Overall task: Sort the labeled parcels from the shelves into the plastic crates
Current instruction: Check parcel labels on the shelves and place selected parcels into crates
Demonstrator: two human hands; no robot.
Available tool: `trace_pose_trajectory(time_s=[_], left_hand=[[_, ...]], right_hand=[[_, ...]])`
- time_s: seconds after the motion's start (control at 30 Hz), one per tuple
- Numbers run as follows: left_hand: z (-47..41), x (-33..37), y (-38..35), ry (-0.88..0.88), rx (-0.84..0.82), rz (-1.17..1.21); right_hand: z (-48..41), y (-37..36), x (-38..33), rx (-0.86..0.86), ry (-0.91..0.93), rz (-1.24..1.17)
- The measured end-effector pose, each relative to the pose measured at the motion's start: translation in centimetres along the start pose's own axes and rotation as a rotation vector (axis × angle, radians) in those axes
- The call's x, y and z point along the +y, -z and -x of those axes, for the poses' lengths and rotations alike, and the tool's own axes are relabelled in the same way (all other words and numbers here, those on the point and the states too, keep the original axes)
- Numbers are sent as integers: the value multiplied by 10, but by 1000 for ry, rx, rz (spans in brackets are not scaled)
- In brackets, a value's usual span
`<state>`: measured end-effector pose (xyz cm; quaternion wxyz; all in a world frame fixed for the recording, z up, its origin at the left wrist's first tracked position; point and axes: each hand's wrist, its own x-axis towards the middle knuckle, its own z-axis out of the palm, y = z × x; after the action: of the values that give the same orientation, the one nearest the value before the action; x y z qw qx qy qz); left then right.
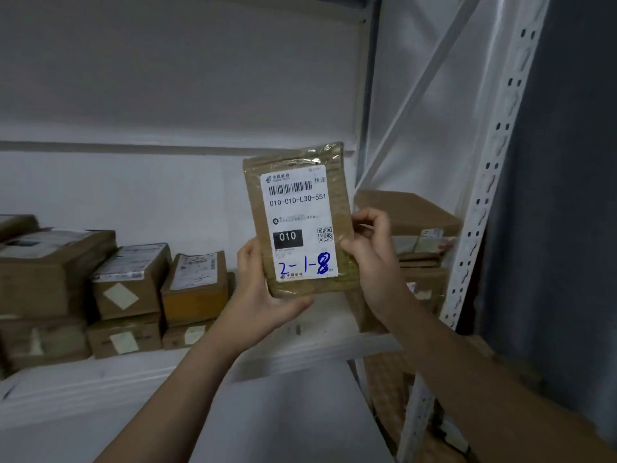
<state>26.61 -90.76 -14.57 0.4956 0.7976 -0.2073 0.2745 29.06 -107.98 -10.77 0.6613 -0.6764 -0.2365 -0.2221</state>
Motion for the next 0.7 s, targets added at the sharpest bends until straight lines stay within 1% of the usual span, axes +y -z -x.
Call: trace_pose_trajectory(time_s=[0.03, 0.1, 0.13, 0.23, 0.3, 0.33, 0.4, 0.43, 0.53, 0.7], left_hand=[[7, -12, 3, -7, 10, -40], [18, -35, 5, 51, 51, -53], [24, -42, 4, 53, 72, -91], [36, -52, -3, -23, 143, -309], [37, -53, -4, -30, 168, -378], [34, -55, -3, -14, 173, -412], [25, -62, 3, 27, 140, -499], [20, -66, 6, 29, 103, -550], [14, -80, 10, -16, 34, -694], [12, -93, 23, -85, 40, -894]], right_hand=[[2, -6, 9, 2, 8, 15], [8, -18, 24, -2, 26, 32], [10, -22, 32, -26, 23, 37], [18, -26, 55, -170, 28, 91], [21, -26, 69, -258, 45, 266], [22, -26, 76, -279, 83, 366], [21, -29, 89, -295, 146, 511], [19, -30, 95, -285, 143, 551], [14, -37, 110, -242, 62, 547], [14, -60, 125, -240, 32, 491]])
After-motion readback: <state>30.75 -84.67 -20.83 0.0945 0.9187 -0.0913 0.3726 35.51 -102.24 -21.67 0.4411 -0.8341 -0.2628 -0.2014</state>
